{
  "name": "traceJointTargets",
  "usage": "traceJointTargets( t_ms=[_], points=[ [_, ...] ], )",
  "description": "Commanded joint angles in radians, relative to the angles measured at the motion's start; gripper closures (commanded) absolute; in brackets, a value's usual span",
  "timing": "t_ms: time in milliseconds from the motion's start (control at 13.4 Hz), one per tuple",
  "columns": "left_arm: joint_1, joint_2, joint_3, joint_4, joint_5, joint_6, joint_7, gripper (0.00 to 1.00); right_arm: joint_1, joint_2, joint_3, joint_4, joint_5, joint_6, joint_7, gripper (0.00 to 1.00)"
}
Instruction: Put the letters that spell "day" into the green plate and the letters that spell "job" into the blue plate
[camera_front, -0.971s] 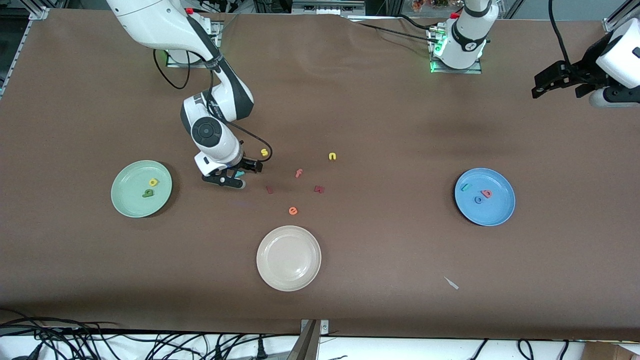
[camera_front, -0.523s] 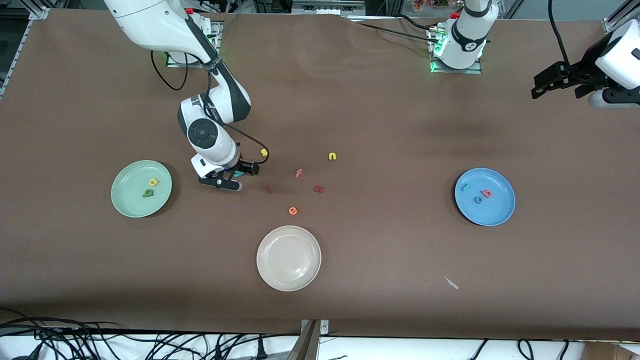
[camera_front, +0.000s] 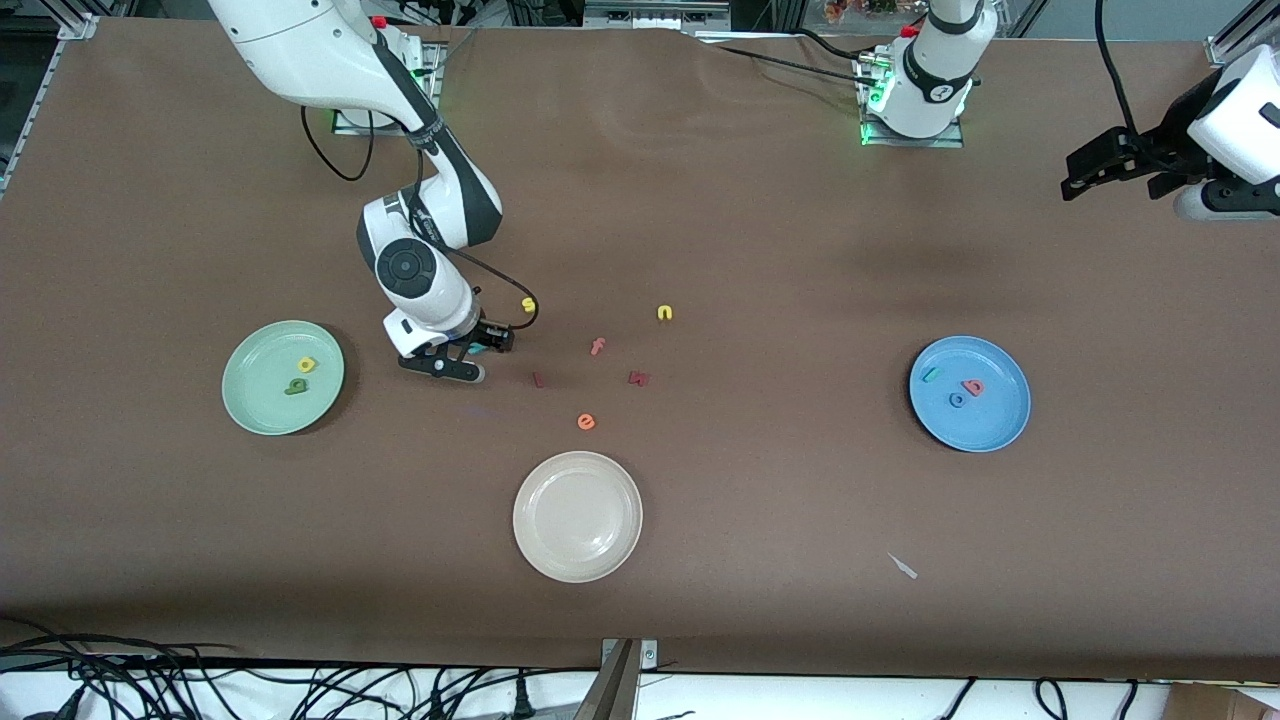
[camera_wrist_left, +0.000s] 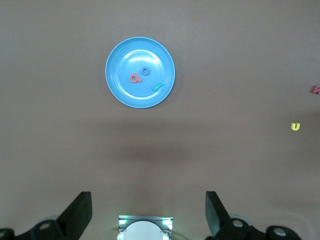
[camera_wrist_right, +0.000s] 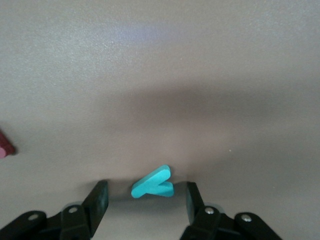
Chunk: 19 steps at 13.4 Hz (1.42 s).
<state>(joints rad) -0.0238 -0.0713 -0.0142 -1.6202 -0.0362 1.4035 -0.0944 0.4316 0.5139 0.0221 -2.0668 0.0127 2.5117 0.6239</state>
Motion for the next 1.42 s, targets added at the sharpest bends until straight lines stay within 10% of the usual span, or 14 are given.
traceJointTargets(
  t_ms=[0,1344],
  points=[
    [-0.002,0.016,-0.001,0.034,0.036,-0.014,-0.008,0.0,-0.016,-0.005,0.002,-0.015,0.0,0.029,-0.016,0.34],
    [-0.002,0.015,-0.001,0.034,0.035,-0.014,-0.008,0.0,-0.025,0.006,0.004,-0.032,0.0,0.078,-0.03,0.58]
  ],
)
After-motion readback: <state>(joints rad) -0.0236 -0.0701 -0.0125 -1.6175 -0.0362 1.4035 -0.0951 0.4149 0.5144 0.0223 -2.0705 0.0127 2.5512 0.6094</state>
